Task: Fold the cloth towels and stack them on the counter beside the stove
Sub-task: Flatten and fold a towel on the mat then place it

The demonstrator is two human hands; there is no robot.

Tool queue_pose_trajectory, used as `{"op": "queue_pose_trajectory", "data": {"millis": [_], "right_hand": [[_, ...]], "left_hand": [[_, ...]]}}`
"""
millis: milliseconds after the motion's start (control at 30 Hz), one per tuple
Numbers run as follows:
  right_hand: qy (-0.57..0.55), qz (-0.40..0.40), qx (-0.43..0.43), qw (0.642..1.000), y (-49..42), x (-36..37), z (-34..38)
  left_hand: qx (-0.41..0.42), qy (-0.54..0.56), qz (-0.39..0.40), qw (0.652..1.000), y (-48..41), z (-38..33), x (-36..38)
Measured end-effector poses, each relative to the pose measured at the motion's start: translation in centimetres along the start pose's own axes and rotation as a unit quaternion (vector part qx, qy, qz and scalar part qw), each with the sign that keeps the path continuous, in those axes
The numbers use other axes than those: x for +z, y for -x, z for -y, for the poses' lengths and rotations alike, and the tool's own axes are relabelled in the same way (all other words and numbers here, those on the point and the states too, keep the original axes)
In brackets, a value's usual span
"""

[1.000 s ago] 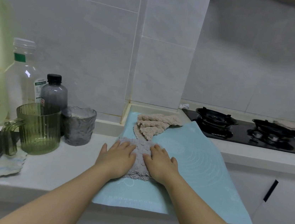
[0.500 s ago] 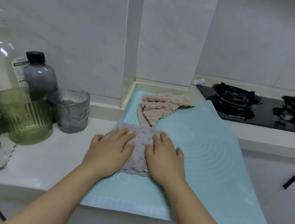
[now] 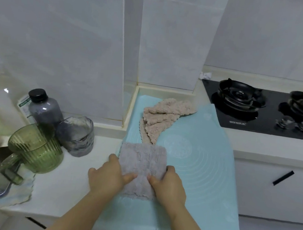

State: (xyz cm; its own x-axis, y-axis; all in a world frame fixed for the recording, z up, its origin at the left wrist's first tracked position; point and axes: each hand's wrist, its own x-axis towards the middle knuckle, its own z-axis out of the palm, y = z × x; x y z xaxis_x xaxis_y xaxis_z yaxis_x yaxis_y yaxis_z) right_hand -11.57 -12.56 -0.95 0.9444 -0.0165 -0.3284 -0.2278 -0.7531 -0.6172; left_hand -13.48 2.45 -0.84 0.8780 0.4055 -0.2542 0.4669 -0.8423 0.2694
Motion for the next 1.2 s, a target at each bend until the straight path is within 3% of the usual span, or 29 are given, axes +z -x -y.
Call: {"op": "queue_pose_trajectory", "data": {"millis": [167, 233, 267, 333, 433, 567, 700, 933, 1200], "right_hand": [[-0.149, 0.046, 0.017, 0.988, -0.1, -1.4, -0.4], [-0.282, 0.043, 0.054, 0.957, 0.2, -2.7, -0.9], [-0.357, 0.044, 0.075, 0.93, 0.3, -3.7, -1.4], [-0.459, 0.053, 0.092, 0.882, 0.3, -6.1, -2.7], [-0.516, 0.033, 0.091, 0.851, -0.2, -10.6, -5.6], [-0.569, 0.008, 0.095, 0.817, -0.8, -17.9, -11.0], [-0.576, -0.042, 0.115, 0.808, -1.4, -26.2, -18.7], [-0.563, -0.114, 0.112, 0.811, -4.3, -40.2, -31.3], [-0.544, -0.157, 0.116, 0.816, -10.6, -50.9, -40.9]], "left_hand": [[0.037, 0.003, -0.012, 0.999, 0.0, -1.7, -1.8], [0.046, 0.097, 0.021, 0.994, -0.2, -3.3, -2.2], [0.045, 0.187, 0.051, 0.98, -0.2, -4.2, -2.4], [0.038, 0.377, 0.125, 0.917, 0.0, -6.9, -2.8], [0.025, 0.516, 0.237, 0.823, 0.4, -12.1, -2.1], [0.044, 0.536, 0.287, 0.793, 1.2, -20.9, 0.5], [0.085, 0.549, 0.31, 0.772, 3.5, -32.0, 4.1], [0.103, 0.549, 0.363, 0.746, 7.8, -51.1, 9.5], [0.125, 0.519, 0.395, 0.748, 7.5, -66.9, 13.3]]}}
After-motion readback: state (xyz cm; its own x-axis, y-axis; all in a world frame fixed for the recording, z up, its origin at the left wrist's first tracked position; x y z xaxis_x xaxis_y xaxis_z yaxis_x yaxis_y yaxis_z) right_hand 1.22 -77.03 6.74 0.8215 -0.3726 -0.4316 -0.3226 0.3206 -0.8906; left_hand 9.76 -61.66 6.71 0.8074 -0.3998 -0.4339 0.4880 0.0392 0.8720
